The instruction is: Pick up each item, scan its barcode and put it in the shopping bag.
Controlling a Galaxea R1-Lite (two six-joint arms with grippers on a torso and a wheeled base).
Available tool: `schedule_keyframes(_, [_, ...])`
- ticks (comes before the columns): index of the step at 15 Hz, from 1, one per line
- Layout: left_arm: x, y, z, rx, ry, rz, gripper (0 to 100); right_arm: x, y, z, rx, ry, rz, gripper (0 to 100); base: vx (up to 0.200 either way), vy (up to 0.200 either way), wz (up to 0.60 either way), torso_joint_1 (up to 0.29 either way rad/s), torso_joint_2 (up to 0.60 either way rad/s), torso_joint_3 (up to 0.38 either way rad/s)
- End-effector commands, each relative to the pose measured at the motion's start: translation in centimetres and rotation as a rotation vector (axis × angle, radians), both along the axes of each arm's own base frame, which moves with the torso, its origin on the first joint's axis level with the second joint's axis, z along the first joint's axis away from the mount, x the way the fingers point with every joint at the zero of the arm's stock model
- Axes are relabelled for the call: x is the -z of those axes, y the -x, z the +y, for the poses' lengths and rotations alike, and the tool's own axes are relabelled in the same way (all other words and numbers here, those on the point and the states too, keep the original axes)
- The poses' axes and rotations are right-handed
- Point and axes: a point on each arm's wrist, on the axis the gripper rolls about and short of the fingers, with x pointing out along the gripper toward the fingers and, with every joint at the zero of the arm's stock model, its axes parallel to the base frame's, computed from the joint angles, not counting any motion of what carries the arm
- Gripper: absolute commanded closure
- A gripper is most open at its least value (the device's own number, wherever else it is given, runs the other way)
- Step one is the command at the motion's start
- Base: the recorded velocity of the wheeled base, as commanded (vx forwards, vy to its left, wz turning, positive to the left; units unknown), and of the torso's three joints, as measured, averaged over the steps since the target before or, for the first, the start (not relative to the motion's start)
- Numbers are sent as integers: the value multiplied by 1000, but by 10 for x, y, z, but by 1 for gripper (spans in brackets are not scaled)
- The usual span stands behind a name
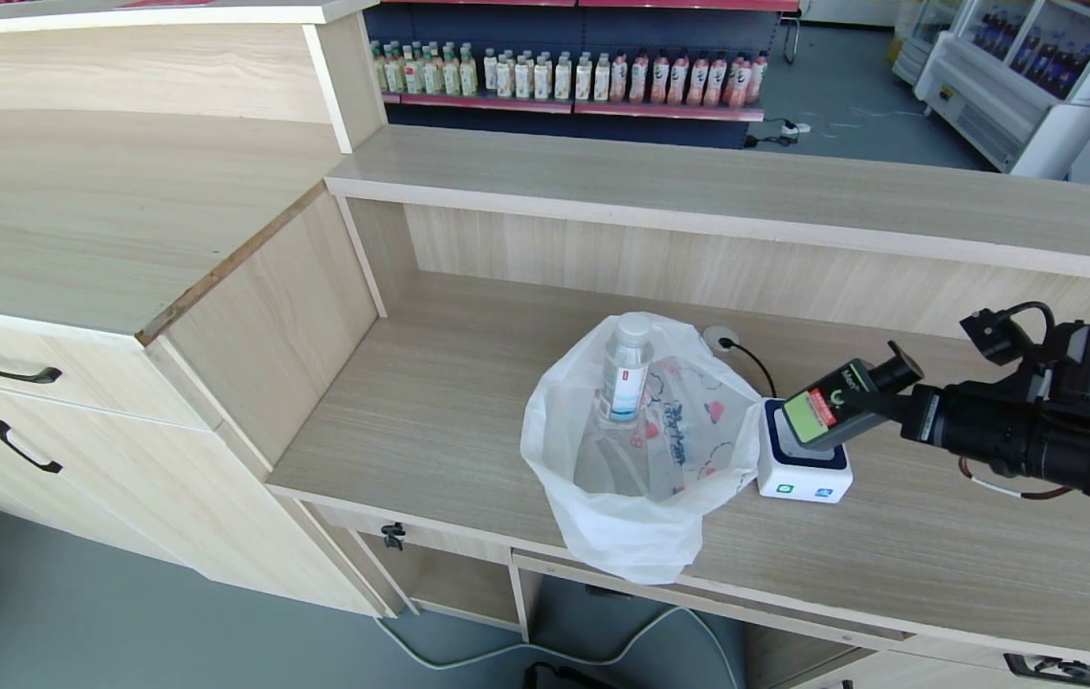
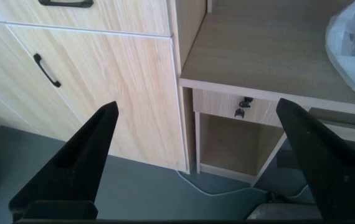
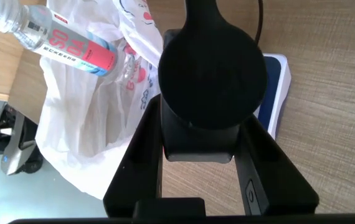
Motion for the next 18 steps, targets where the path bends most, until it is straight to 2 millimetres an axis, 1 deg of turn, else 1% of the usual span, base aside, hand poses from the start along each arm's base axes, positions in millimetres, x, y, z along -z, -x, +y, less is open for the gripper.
schedule_keyframes(1, [0, 0, 0, 0, 0, 0, 0, 5, -9, 6, 4, 7, -3, 100, 0, 0, 0, 0, 0, 0])
schedule_keyframes(6, [0, 0, 0, 0, 0, 0, 0, 9, -17, 19, -23, 4, 2, 100, 0, 0, 0, 0, 0, 0])
schedule_keyframes(12, [0, 0, 0, 0, 0, 0, 0, 15, -18, 19, -23, 3, 19, 100, 0, 0, 0, 0, 0, 0])
schedule_keyframes(17, [0, 0, 0, 0, 0, 0, 0, 12, -17, 18, -20, 3, 11, 100, 0, 0, 0, 0, 0, 0])
schedule_keyframes(18, [0, 0, 0, 0, 0, 0, 0, 8, -15, 18, -15, 7, -3, 100, 0, 0, 0, 0, 0, 0])
